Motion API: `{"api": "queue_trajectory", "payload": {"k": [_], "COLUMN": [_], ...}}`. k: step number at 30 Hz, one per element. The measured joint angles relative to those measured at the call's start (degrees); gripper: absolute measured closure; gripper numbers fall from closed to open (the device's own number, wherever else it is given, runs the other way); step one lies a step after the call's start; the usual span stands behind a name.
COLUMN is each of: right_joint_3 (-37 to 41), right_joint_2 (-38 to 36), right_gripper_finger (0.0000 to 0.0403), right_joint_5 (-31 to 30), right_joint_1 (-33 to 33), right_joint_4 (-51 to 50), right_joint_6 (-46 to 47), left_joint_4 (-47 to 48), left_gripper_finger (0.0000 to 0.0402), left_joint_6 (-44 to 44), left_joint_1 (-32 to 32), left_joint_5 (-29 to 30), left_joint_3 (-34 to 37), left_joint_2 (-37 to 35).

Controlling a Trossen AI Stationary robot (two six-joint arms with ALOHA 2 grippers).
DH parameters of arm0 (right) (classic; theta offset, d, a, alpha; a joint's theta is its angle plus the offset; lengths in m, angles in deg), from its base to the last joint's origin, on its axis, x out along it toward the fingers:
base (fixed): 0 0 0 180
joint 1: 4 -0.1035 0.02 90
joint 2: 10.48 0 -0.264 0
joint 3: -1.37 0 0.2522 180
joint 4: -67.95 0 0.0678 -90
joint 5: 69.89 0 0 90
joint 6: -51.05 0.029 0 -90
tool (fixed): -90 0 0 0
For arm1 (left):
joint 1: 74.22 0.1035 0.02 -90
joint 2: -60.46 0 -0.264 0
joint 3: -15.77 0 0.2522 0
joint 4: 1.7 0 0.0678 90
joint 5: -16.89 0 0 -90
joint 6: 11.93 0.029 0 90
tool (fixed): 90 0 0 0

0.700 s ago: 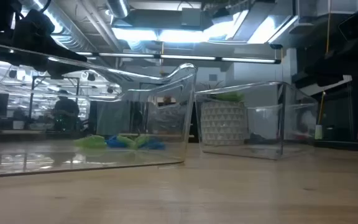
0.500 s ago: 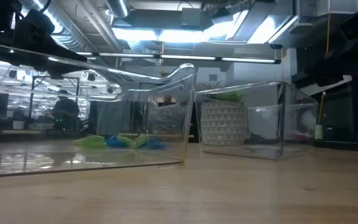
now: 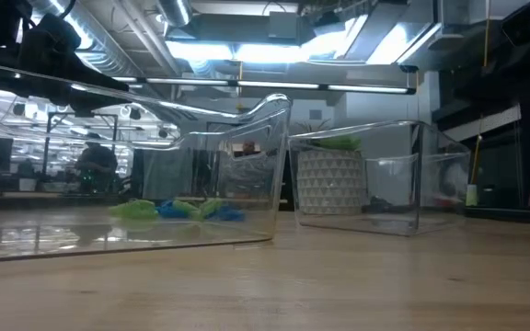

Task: Sort spring keychains
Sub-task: Put the blue spring keychain into the top transparent bin

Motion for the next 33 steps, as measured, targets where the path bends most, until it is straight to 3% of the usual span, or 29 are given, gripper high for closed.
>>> {"api": "queue_trajectory", "payload": {"k": [7, 11, 25, 33], "right_joint_3": [-13.1, -17.9, -30.9, -38.8], "right_joint_2": [7.1, 13.3, 38.0, 48.4], "right_gripper_finger": [0.0313, 0.0313, 0.0313, 0.0313], "right_joint_5": [-0.1, -0.4, -0.3, 5.4], "right_joint_1": [0.0, 0.0, 0.3, 5.5], "right_joint_4": [-14.9, -15.2, -16.9, -12.1], "right_joint_6": [0.5, 4.9, 5.9, 5.9], "left_joint_4": [0.0, 0.0, 0.0, 0.0], "left_gripper_finger": [0.0258, 0.0258, 0.0258, 0.0258], "left_joint_6": [0.0, 0.0, 0.0, 0.0], "left_joint_1": [0.0, 0.0, 0.0, 0.0], "left_joint_5": [0.0, 0.0, 0.0, 0.0], "left_joint_3": [0.0, 0.0, 0.0, 0.0], "left_joint_2": [0.0, 0.0, 0.0, 0.0]}}
